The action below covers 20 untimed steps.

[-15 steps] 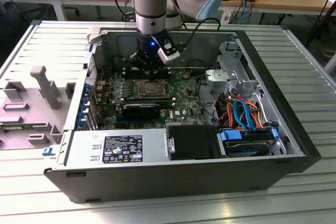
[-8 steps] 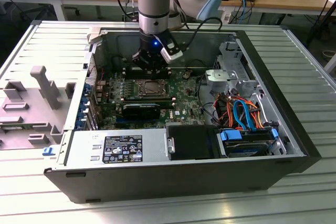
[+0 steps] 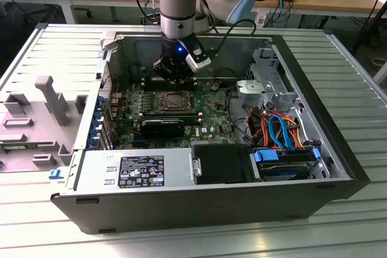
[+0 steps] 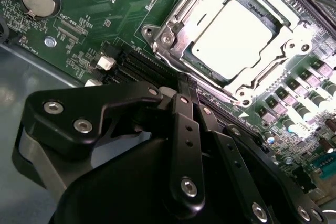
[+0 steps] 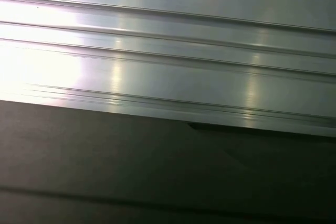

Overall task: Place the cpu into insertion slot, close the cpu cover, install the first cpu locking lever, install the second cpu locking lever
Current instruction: 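Install the first cpu locking lever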

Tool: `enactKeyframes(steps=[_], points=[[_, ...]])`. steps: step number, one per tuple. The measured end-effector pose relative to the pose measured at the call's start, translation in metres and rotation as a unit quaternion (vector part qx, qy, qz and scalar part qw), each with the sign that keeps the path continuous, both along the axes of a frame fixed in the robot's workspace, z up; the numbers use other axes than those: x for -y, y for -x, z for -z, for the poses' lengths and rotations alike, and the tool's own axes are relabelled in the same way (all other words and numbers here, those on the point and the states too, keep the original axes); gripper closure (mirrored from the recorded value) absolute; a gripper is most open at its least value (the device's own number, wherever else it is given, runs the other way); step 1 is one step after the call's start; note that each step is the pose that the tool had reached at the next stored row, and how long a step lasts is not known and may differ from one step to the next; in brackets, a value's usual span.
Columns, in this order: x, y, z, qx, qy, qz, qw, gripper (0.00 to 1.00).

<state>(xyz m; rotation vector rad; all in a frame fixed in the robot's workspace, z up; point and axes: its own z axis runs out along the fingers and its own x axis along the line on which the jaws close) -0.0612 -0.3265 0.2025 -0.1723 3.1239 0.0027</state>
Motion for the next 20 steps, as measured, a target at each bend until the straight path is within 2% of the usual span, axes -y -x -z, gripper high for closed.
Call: enactKeyframes(steps=[4, 10, 20], points=[[-0.0005, -0.001, -0.0009, 0.0007, -0.0009, 0.000, 1.0000, 0.89], [-0.0006, -0.001, -0.0129, 0.0011, -0.0010, 0.000, 1.0000, 0.89], [-0.0005, 0.005, -0.0302, 0.0085, -0.0016, 0.000, 1.0000, 0.89]])
